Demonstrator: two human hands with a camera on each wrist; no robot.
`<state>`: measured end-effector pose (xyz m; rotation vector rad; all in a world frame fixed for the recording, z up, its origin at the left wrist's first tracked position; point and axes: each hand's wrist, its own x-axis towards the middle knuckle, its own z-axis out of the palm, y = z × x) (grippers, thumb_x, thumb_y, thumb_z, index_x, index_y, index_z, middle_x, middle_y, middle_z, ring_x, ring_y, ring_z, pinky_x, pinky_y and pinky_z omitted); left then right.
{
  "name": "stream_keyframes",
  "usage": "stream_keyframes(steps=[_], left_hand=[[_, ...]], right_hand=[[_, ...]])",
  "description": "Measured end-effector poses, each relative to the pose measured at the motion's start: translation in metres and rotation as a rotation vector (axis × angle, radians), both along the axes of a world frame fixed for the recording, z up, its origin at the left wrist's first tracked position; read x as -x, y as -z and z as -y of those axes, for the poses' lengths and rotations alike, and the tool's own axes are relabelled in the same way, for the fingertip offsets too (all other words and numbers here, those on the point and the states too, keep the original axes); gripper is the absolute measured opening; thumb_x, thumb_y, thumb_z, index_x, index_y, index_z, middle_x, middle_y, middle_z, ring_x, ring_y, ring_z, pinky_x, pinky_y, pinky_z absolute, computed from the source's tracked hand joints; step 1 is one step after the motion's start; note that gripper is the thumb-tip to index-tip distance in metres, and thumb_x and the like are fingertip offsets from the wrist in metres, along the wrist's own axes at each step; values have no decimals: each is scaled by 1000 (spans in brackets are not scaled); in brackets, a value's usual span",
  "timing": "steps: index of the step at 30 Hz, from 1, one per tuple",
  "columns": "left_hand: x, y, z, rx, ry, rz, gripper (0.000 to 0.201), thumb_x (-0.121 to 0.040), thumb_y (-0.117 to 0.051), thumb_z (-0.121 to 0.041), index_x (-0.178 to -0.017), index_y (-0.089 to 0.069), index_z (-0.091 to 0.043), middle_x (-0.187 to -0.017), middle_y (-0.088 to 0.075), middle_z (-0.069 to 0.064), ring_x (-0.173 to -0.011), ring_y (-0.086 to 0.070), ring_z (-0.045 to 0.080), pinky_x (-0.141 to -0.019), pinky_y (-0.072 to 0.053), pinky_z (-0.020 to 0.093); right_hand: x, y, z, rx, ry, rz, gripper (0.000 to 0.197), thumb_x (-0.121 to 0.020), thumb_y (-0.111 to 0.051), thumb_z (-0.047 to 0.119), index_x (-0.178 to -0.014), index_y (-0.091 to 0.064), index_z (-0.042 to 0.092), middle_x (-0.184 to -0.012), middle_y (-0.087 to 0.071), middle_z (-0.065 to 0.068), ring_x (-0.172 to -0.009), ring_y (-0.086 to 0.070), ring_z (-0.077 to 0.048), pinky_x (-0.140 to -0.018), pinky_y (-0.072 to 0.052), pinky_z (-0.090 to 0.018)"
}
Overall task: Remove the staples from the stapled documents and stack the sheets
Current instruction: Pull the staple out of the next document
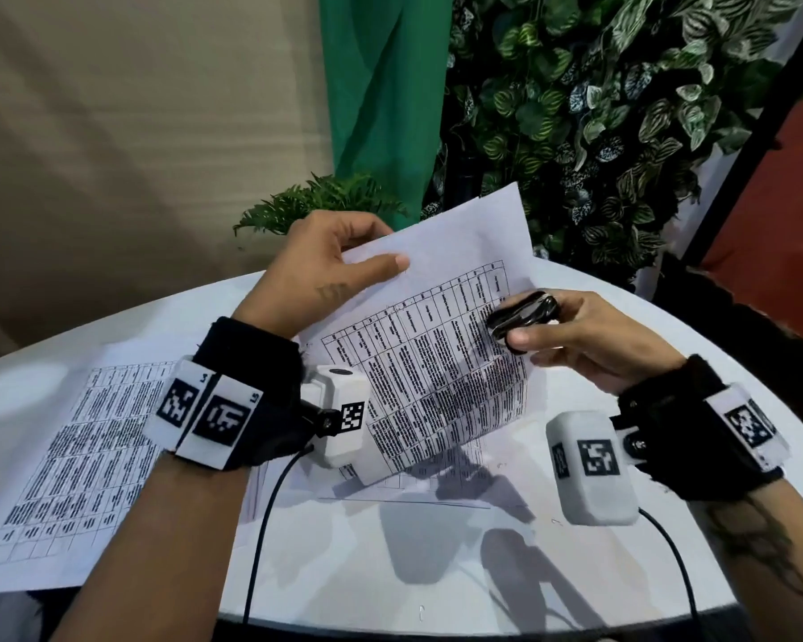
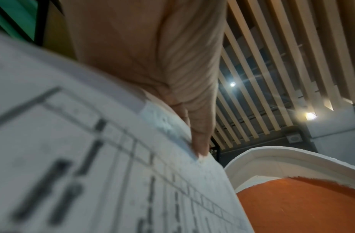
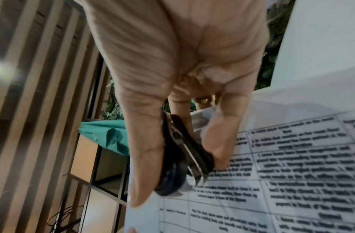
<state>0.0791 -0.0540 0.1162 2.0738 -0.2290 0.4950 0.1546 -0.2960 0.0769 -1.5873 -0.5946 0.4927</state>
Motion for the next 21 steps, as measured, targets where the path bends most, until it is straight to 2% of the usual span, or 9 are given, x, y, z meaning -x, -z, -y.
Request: stream_keyframes(steps=[3,4,6,8,12,17,19,21], left_hand=[[6,-4,-12,63,-62,33,19,-75,-75,-18,-86,-67,-5,-82,-69,6,-69,-61,6,-66,-49,17],[8,-5,-21,104,-96,51,25,-71,-78,-19,-88,-66,-5,-84,-68,8,-70,-61,8,-66,-49,17],[13,-5,-43,252,-177,95,39,-60,-85,-23,-92,-64,-14,-82,-68,1,-72,-61,7,-68,-50,18],[15,-1,-53,415,-194,112,50,-58,-86,-21,-100,-60,-18,-78,-70,-7,-75,-66,6,-69,-55,22],[6,19,-33,572,-74,67,71,-63,-84,-11,-124,-50,1,-106,-72,0,-96,-69,13,-76,-55,25],[0,31,-9,606,-123,221,55,-70,-74,4,-121,-53,10,-113,-67,10,-98,-67,11,-81,-53,22],[1,23,-8,581,-108,278,50,-71,-73,7,-117,-55,11,-107,-70,2,-95,-69,11,-81,-53,23],[7,10,-18,515,-101,309,42,-72,-71,8,-112,-58,6,-95,-73,-9,-88,-69,8,-79,-53,24]], right_hand=[[1,-6,1,-73,55,39,68,-17,-91,49,-79,-76,26,-77,-73,6,-66,-65,-2,-51,-46,-12],[1,-8,3,-113,79,41,67,-17,-91,48,-78,-76,25,-77,-73,6,-66,-66,-2,-52,-46,-12],[0,-14,7,-189,132,44,67,-17,-92,46,-78,-76,24,-77,-74,5,-66,-67,-2,-52,-46,-11],[-1,-19,10,-255,177,54,70,-17,-93,45,-81,-75,22,-78,-73,5,-67,-67,-3,-52,-46,-11],[1,-27,6,-333,205,87,69,-18,-93,44,-81,-74,21,-77,-74,5,-66,-67,-4,-53,-46,-12],[6,-31,5,-346,197,123,65,-20,-92,46,-80,-75,24,-77,-73,6,-66,-66,-3,-51,-44,-11],[6,-32,6,-336,194,128,64,-22,-92,47,-80,-75,26,-78,-73,7,-66,-66,-1,-49,-43,-11],[6,-30,6,-329,212,131,63,-24,-91,48,-81,-74,28,-79,-73,8,-68,-65,0,-49,-42,-11]])
